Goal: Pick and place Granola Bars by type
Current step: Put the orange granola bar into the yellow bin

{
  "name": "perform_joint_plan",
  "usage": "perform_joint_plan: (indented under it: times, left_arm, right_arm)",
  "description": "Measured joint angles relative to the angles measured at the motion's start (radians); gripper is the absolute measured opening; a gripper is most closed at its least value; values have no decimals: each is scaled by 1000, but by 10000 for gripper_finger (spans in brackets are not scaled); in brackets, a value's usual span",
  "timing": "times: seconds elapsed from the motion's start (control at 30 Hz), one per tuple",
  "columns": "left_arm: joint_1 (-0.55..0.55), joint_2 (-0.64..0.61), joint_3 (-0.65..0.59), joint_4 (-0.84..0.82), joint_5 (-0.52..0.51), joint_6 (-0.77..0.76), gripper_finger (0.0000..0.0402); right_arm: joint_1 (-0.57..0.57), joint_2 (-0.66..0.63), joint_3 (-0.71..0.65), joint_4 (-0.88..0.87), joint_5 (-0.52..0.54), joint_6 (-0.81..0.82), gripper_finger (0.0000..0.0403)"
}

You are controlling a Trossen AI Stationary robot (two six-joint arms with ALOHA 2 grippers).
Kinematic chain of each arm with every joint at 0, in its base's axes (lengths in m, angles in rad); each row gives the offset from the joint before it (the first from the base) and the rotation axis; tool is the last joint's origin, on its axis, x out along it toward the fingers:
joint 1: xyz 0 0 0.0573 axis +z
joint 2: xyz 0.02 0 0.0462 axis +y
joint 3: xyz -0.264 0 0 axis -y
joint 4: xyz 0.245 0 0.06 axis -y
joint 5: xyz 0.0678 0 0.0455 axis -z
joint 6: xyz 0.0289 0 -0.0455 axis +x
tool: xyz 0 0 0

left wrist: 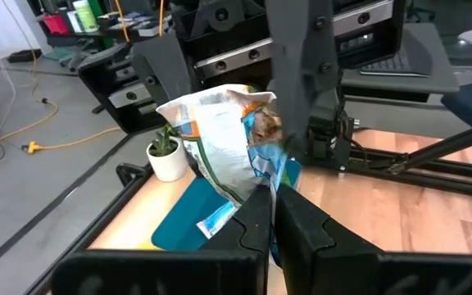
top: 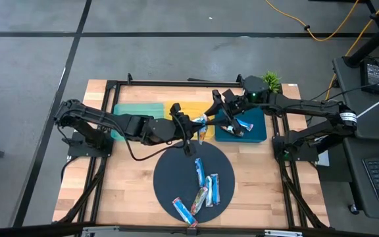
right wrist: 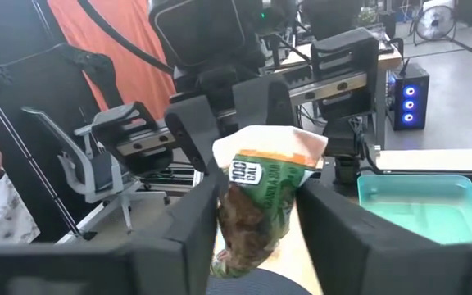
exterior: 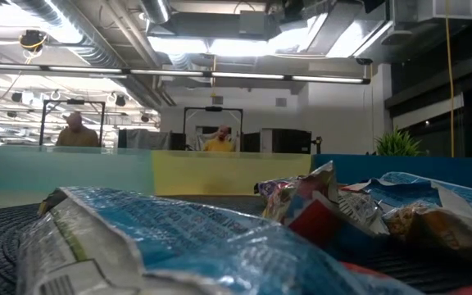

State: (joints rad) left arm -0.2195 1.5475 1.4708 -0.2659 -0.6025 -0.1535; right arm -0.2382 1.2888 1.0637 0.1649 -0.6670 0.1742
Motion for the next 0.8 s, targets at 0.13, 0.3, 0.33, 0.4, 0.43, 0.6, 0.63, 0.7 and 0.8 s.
perform_joint_plan:
  times: [0.13, 0.3, 0.33, 0.4, 0.43, 0.6, 0.63, 0.7, 0.8]
  left_arm:
    - [0, 0, 0, 0, 0, 0, 6]
    - [0, 0, 0, -1, 28, 8, 12]
    - [0, 0, 0, -1, 37, 7, 16]
    - [1, 0, 0, -12, 67, -9, 30]
    - [1, 0, 0, -22, 84, -25, 39]
    - [-18, -36, 1, -157, 138, -143, 88]
    - [-25, -44, 1, -193, 139, -172, 96]
    - [-38, -66, 0, -250, 142, -224, 110]
    - [-57, -90, 0, -273, 134, -268, 120]
  right_arm:
    - [0, 0, 0, 0, 0, -20, 115]
    - [0, 0, 0, -1, -3, -26, 75]
    - [0, 0, 0, -2, -3, -27, 69]
    - [0, 0, 0, -4, -3, -33, 58]
    - [1, 0, 0, -7, -4, -40, 54]
    - [0, 0, 0, -6, -10, -49, 36]
    - [0, -1, 1, -5, -10, -48, 34]
    - [0, -2, 1, -12, -11, -48, 32]
    - [0, -2, 1, -20, -12, -48, 31]
